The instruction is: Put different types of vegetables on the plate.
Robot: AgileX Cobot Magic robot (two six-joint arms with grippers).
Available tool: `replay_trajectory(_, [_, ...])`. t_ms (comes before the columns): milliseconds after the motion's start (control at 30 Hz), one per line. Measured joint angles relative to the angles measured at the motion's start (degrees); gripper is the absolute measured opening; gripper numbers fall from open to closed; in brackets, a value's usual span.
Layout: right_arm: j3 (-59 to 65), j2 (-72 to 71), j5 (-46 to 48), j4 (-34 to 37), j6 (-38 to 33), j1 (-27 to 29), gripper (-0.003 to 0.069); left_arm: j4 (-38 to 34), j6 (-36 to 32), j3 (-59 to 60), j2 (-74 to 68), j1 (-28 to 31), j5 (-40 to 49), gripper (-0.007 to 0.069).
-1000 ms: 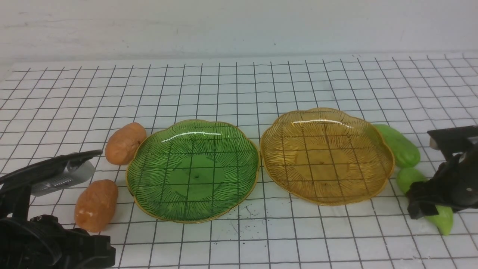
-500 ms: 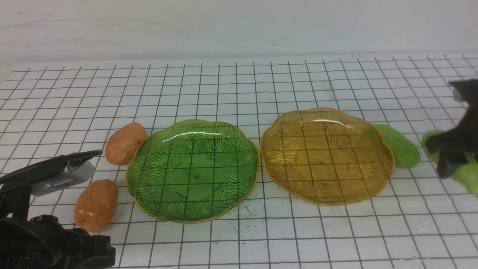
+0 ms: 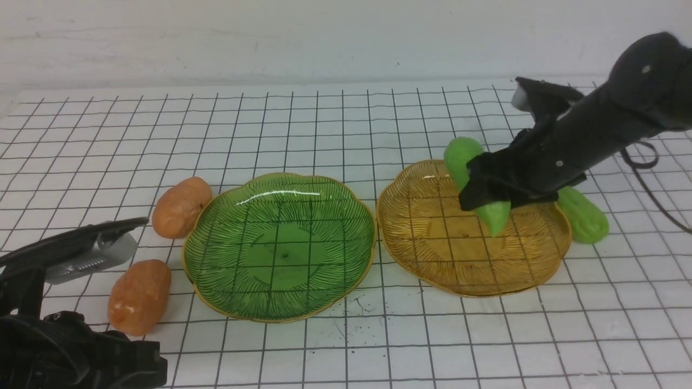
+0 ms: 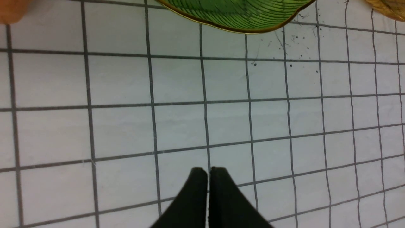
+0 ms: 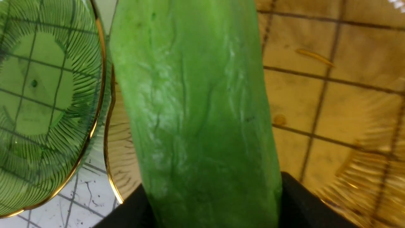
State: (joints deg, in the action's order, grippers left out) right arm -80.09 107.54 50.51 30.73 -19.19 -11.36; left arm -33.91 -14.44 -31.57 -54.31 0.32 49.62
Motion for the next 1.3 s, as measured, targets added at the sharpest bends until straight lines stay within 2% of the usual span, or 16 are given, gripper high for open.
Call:
replay_trajectory(167, [0.00,1.36,-2.14,0.00,-0.37,-0.85,0.0409,0.18,0.00,0.00,0.00,0.00,-0.32,-0.0006])
replay_trajectory(233, [0.00,1.41,-2.47,-0.11,-0.43,-0.89,0.0499,0.23,0.00,0.00,0.00,0.00,-0.32,-0.0006])
replay_trajectory(267, [0.00,1.41,-2.47,-0.11,-0.43,-0.89,0.0509,0.23,0.00,0.00,0.00,0.00,-0.32,-0.0006])
replay_trajectory(333, [0.00,1.41,-2.23,-0.22,-0.24,-0.89,0.0636,0.23,0.00,0.00,0.00,0.00,-0.32,-0.0006])
replay_trajectory(467, [-0.20,1.41,-1.56,-0.86,0.51,-0.89,0.0686,0.23,0.00,0.00,0.00,0.00,-0.32,-0.0006])
replay_trajectory(600, [-2.61,1.41,0.14,-2.68,0.56,-0.34,0.0679,0.23,0.00,0.00,0.00,0.00,-0.32,-0.0006])
replay_trajectory(700, [-5.46,1.41,1.69,-4.55,0.71,0.99,0.0646,0.23,0.00,0.00,0.00,0.00,-0.32,-0.0006])
replay_trajectory(800, [-9.97,1.41,5.12,-8.33,0.82,4.88,0.0535,0.23,0.00,0.00,0.00,0.00,-0.32,-0.0006])
replay_trajectory(867, [-10.78,1.41,5.89,-9.72,0.95,6.05,0.0497,0.23,0.00,0.00,0.00,0.00,-0.32,-0.0006])
replay_trajectory(933, [-11.50,1.41,7.92,-14.98,2.10,9.63,0.0356,0.23,0.00,0.00,0.00,0.00,-0.32,-0.0006])
replay_trajectory(967, [-11.50,1.41,8.11,-15.39,2.21,9.86,0.0346,0.23,0.00,0.00,0.00,0.00,-0.32,-0.0006])
replay_trajectory(1033, [-11.50,1.73,10.16,-19.15,3.43,11.82,0.0246,0.30,0.00,0.00,0.00,0.00,-0.32,-0.0006])
replay_trajectory(1067, [-11.50,2.16,12.12,-22.25,4.40,13.14,0.0169,0.30,0.00,0.00,0.00,0.00,-0.32,-0.0006])
replay_trajectory(1167, [-11.50,3.36,16.00,-25.57,7.96,15.01,0.0045,0.30,0.00,0.00,0.00,0.00,-0.32,-0.0006])
replay_trajectory(1233, [-11.50,3.69,16.38,-26.11,10.45,15.35,0.0020,0.30,0.00,0.00,0.00,0.00,-0.32,-0.0006])
replay_trajectory(1300, [-11.50,4.02,16.31,-26.42,16.64,15.54,0.0000,0.31,0.00,0.00,0.00,0.00,-0.26,-0.0006])
